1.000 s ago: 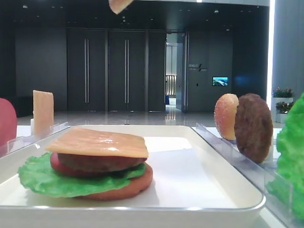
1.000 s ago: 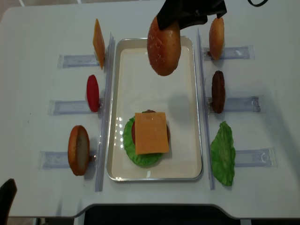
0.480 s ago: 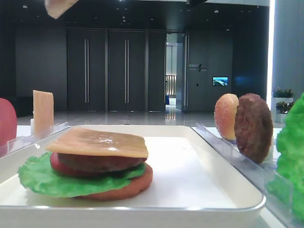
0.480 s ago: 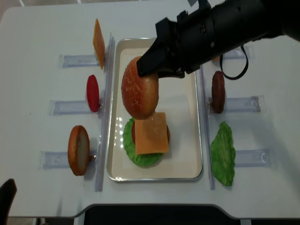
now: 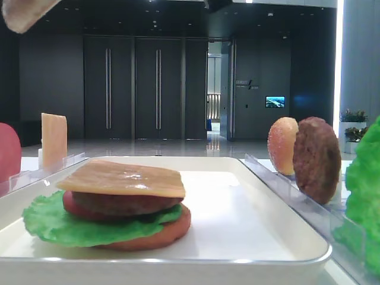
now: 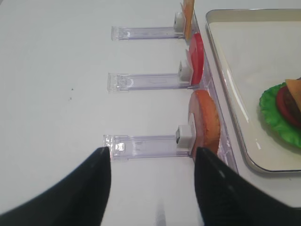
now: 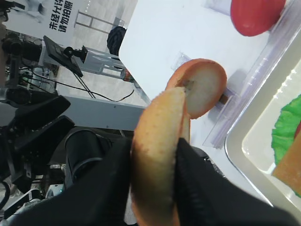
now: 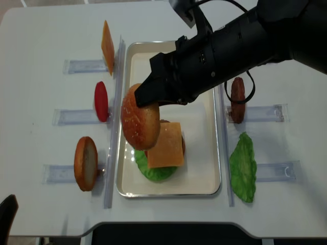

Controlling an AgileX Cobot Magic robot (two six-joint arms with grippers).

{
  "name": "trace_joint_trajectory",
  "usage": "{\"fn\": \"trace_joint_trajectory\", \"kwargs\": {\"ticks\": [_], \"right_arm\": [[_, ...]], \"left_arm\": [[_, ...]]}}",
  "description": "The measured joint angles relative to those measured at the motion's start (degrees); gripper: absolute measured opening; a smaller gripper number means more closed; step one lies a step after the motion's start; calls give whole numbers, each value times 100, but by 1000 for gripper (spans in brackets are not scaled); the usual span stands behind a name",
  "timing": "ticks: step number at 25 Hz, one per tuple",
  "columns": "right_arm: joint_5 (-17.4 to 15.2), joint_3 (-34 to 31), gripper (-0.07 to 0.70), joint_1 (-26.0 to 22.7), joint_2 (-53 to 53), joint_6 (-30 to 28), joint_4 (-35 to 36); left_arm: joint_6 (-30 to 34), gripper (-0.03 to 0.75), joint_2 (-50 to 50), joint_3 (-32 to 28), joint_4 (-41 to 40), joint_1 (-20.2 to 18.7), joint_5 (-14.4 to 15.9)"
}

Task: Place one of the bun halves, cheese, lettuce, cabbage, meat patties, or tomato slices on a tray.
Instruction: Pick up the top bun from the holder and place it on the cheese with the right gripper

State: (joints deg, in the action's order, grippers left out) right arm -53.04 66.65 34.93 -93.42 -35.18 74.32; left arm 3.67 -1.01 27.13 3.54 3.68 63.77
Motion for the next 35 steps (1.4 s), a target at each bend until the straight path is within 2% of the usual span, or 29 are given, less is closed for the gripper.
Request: {"fn": "trace_joint_trajectory", "kwargs": {"ticks": [4,10,19,29,35], "right_arm": [[-55,0,203,39,-310,-47,231],[-343,0,203,3,-778,-635,584],[-656,0,203,-536,-894,-1107,620],[-1137,0,203,-612,-1421,-1431,678],[-1264,0,203,-948,-1594,-1700,818]], "left_arm": [[0,433,0,0,0,0,0],[0,433,0,0,0,0,0],[0,433,0,0,0,0,0],[0,433,0,0,5,0,0],[0,433,0,0,5,0,0]]}}
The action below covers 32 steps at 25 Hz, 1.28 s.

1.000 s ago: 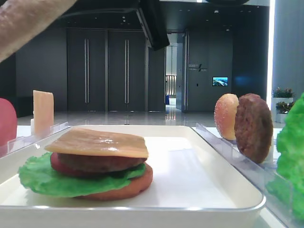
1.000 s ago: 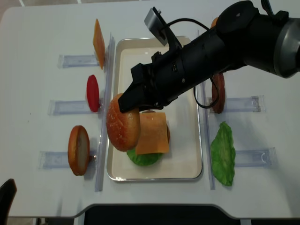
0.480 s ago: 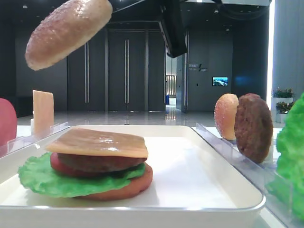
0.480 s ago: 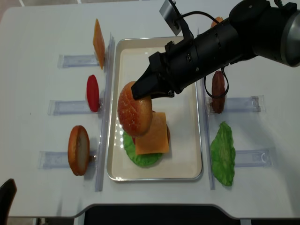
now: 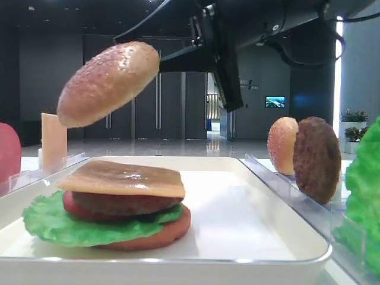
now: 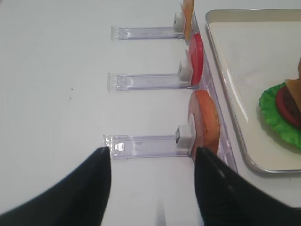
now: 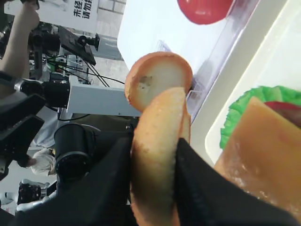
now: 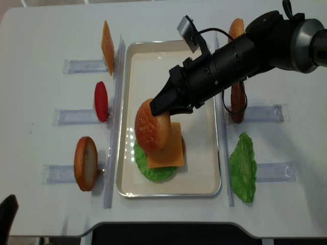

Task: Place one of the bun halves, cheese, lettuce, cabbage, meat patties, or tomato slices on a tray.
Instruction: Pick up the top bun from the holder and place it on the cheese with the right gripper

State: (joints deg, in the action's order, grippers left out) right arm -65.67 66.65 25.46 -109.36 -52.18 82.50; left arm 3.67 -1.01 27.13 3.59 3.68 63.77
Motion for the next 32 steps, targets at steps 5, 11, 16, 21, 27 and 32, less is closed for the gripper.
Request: {"fn": "trace_joint_trajectory", "kwargs": {"ticks": [5,11,16,21,27,32], "right_arm": [[-11,0,203,-173,0,-29,50],[-24,0,202,-155,0,-66,54],[-170,0,202,-155,-119,-72,68],[-278,0,202,-155,-304,-153,97],[-294,0,202,-155,-481,-163,97],[-299,0,202,-155,-507,-260,97]], "left_arm": [[0,433,0,0,0,0,0],[0,433,0,0,0,0,0],[0,433,0,0,0,0,0],[0,433,0,0,0,0,0],[0,433,0,0,0,0,0],[0,433,0,0,0,0,0]]}}
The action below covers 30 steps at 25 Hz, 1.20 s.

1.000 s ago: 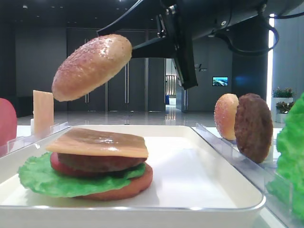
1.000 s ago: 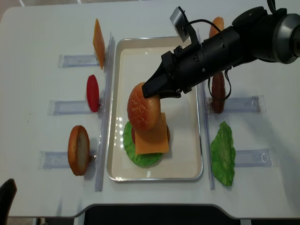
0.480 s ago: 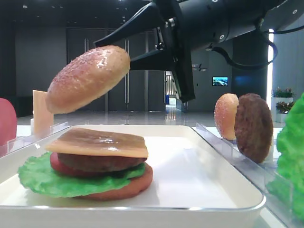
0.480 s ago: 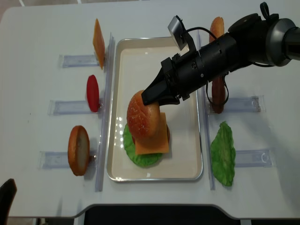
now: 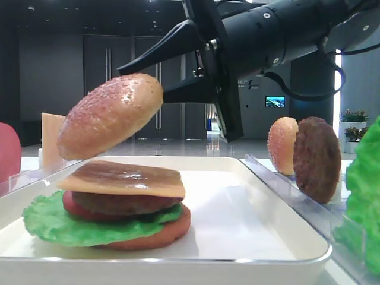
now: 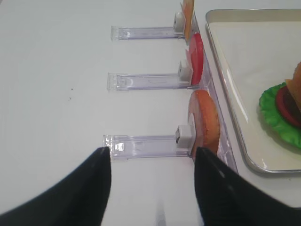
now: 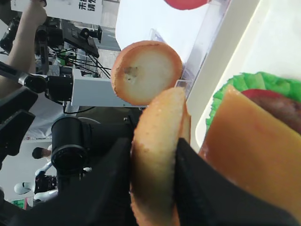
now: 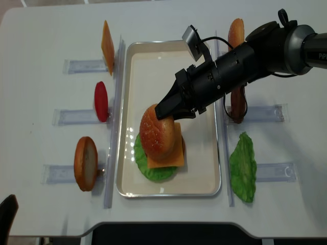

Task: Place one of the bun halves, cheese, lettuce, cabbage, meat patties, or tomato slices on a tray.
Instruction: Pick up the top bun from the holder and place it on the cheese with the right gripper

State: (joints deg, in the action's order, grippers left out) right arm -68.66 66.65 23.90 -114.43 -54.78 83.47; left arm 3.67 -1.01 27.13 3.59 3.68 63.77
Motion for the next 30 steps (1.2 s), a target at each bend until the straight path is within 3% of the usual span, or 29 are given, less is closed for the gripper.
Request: {"fn": "trace_joint_trajectory", "kwargs": {"ticks": [30], "right_arm": [[-4,0,194,0,-177,-7,-42]], "left_arm": [[0,433,0,0,0,0,0]]}}
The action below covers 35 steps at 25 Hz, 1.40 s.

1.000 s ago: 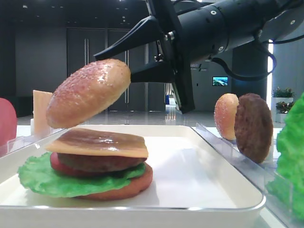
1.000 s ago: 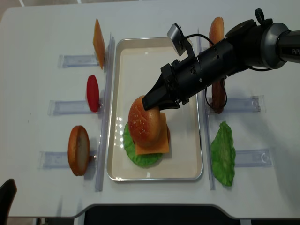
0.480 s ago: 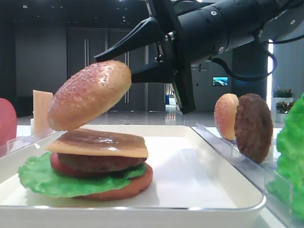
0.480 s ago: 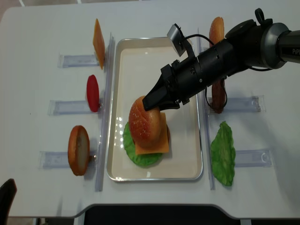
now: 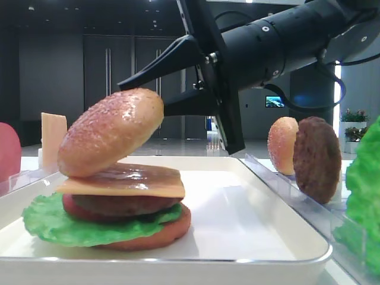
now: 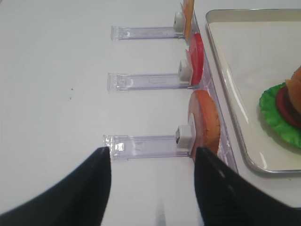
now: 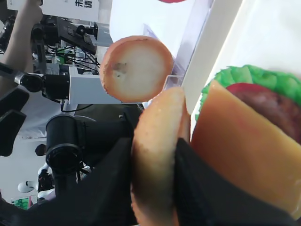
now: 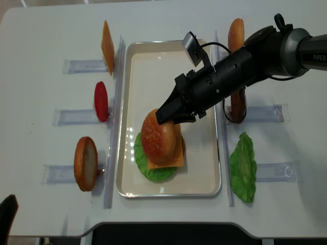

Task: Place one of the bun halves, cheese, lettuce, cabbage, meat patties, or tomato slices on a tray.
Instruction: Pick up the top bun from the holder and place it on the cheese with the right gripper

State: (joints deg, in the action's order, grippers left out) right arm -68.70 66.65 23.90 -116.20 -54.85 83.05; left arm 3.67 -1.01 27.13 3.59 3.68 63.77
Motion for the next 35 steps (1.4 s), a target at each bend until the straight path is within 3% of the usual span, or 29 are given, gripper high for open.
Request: {"fn": "trace_joint_trajectory", "kwargs": {"ticks": [17,27,35], "right_arm": [[10,0,195,0,1,104,4],[204,0,355,0,1,220,4],[287,131,405,-36,1,468,-75]], "left_arm": [[0,433,0,0,-4,0,0],[0,433,0,0,-4,0,0],[0,433,0,0,-24,0,0]]}}
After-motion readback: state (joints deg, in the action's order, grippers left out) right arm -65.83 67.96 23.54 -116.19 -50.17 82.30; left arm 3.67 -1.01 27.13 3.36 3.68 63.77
